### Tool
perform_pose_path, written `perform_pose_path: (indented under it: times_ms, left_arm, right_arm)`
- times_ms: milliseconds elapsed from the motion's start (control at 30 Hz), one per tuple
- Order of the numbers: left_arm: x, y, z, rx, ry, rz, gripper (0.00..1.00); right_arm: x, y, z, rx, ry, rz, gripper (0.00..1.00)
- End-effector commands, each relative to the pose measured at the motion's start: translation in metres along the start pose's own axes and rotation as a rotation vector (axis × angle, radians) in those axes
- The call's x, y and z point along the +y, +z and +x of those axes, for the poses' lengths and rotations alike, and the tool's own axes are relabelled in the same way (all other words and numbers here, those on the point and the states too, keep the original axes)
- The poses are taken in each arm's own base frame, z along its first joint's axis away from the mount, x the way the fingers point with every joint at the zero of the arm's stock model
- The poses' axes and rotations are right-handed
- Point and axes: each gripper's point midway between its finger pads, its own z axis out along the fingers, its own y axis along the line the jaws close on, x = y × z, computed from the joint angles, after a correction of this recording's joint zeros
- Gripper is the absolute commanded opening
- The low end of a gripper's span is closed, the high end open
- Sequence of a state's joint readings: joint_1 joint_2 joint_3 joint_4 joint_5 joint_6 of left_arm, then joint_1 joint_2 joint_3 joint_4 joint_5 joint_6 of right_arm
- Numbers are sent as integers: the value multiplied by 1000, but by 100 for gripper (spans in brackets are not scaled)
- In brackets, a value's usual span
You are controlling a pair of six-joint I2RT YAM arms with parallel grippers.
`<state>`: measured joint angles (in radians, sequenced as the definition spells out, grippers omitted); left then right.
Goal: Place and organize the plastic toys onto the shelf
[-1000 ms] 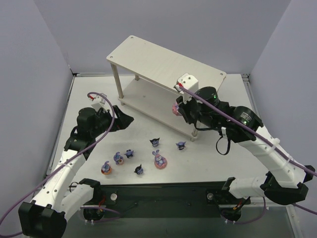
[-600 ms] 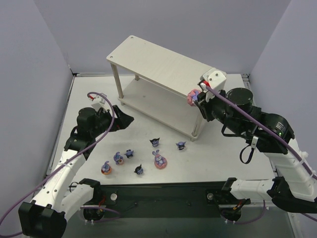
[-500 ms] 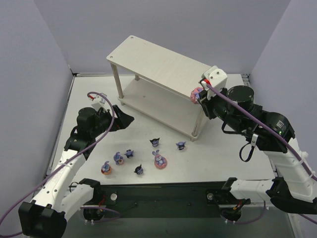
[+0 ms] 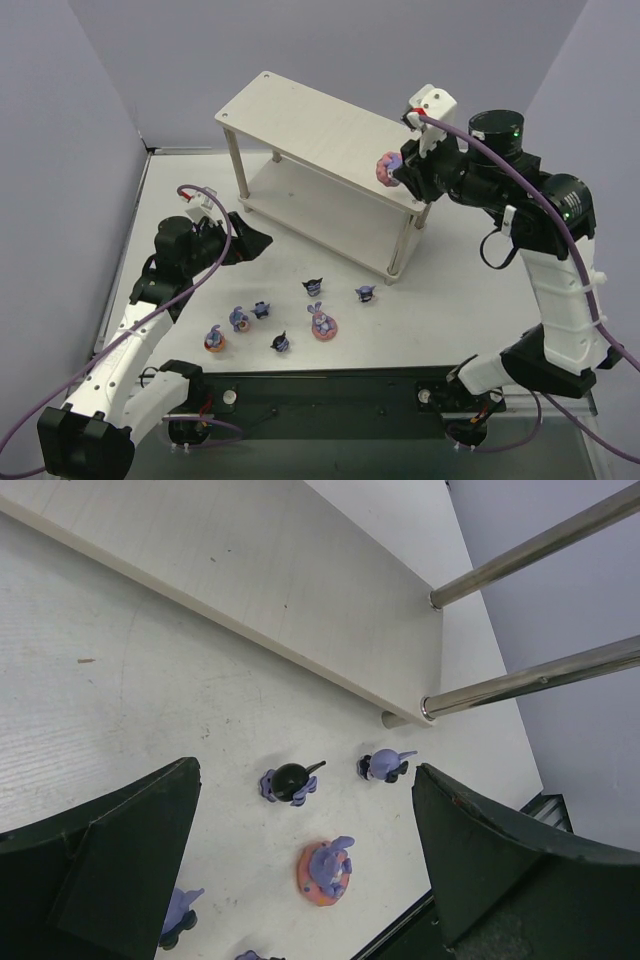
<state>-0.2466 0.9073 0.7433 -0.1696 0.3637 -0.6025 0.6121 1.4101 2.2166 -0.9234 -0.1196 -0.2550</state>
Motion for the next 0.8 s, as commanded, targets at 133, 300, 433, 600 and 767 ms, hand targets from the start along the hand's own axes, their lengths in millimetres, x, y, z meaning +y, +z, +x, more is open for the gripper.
perform_pose_path:
  times_ms: [133, 300, 433, 600, 767]
  left_arm:
    - [-7, -1, -4, -21, 3, 43, 97]
    - [-5, 0, 0, -8, -4, 44, 97]
    - [-3, 1, 2, -4, -6, 41, 97]
    - [-2, 2, 4, 1, -9, 41, 97]
    - [-2, 4, 3, 2, -9, 40, 97]
  right_arm:
    - [3, 12, 29, 173, -44, -53, 0]
    - [-5, 16, 31, 203, -73, -18, 0]
    - [-12, 24, 40, 251, -102, 12, 0]
    - [-14, 34, 51, 301, -142, 10, 0]
    - [-19, 41, 51, 312, -184, 20, 0]
